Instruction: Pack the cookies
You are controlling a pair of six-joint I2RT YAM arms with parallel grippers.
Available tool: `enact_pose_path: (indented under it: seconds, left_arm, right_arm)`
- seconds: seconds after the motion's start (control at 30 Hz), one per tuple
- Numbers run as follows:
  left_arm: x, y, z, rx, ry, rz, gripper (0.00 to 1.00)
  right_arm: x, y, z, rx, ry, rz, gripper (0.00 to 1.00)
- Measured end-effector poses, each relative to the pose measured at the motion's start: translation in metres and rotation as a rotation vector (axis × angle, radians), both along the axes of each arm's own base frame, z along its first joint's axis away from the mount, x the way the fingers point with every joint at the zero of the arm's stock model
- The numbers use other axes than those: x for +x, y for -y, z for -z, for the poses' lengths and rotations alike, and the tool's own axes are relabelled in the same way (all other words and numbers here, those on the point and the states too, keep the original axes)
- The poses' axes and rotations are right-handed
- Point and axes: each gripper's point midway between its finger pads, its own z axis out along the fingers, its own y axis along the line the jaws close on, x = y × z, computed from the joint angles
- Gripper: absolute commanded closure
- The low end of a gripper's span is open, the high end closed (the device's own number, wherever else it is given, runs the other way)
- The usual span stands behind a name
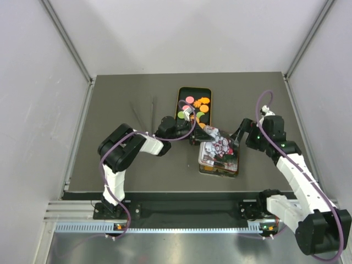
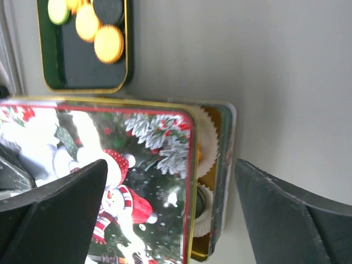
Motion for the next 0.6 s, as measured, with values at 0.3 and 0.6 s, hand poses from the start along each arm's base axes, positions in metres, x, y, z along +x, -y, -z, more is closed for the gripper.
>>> enact_pose_path:
  seconds: [0.3, 0.6]
  left_arm:
    - [-0.001, 0.013, 0.005, -0.02, 0.002, 0.015, 0.97]
    - [-0.001, 0.023, 0.018, -0.018, -0.014, 0.019, 0.97]
  right_arm:
    - [-0.013, -0.017, 0.027, 0.092, -0.046, -0.049, 0.0]
    - [-0.012, -0.019, 0.036, 0.115, -0.051, -0.051, 0.0]
